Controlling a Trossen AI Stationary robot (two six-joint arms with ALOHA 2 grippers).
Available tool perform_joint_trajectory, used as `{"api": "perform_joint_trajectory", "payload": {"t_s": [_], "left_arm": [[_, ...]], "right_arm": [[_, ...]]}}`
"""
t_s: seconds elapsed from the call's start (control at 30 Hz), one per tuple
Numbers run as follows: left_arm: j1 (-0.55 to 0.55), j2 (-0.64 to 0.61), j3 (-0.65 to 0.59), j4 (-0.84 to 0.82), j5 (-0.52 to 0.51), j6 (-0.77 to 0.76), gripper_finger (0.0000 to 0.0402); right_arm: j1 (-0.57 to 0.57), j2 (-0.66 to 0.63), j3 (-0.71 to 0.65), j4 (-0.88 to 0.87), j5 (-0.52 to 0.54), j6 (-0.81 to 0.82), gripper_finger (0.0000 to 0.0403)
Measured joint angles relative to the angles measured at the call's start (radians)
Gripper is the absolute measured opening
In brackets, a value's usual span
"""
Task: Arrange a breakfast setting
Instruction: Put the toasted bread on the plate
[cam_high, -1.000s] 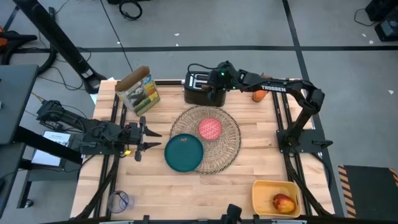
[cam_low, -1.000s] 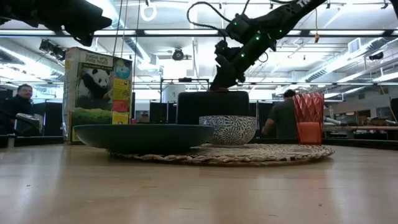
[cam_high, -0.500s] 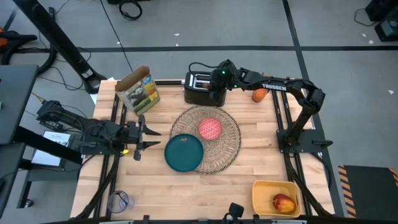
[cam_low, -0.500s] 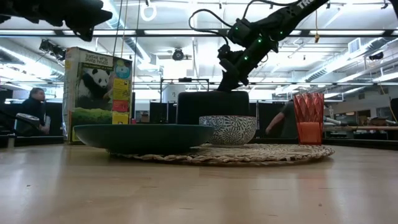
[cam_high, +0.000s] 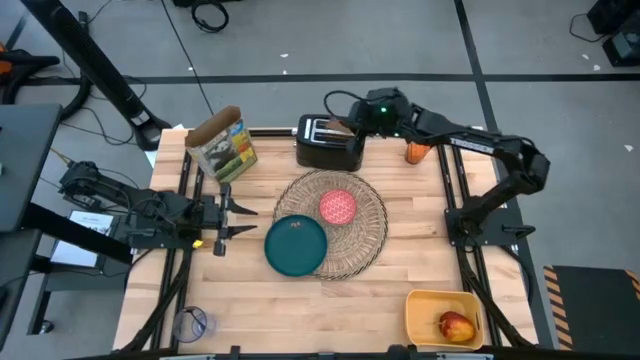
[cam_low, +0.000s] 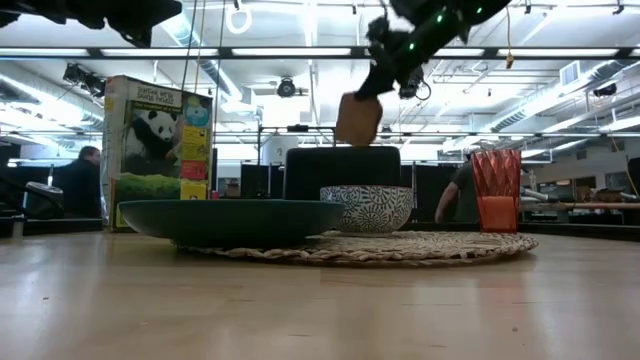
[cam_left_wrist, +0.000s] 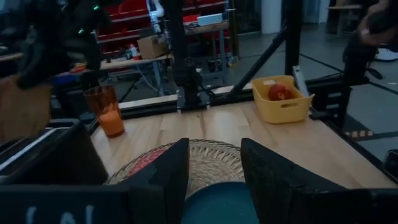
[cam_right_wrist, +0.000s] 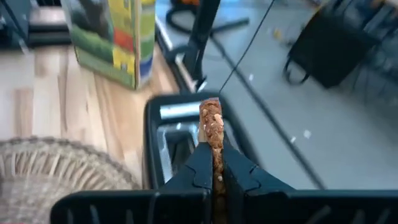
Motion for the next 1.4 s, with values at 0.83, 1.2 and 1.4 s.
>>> {"api": "perform_joint_trajectory", "payload": {"t_s": [0.83, 1.2, 1.4], "left_arm": [[0.075, -0.059, 0.119, -0.084, -0.018, -0.015, 0.0153], [-0.069, 0.059, 0.118, 0.006, 0.055, -0.054, 0.0153], [-0.08, 0.072, 0.118, 0.004, 0.052, -0.046, 0.0153]], "right_arm": [[0.704, 0.133, 0.0, 0.285, 0.126, -0.253, 0.0012], [0.905, 0.42, -0.001, 0.467, 0.489, -0.4, 0.0012], [0.924, 0.447, -0.001, 0.464, 0.564, -0.402, 0.0012]]}}
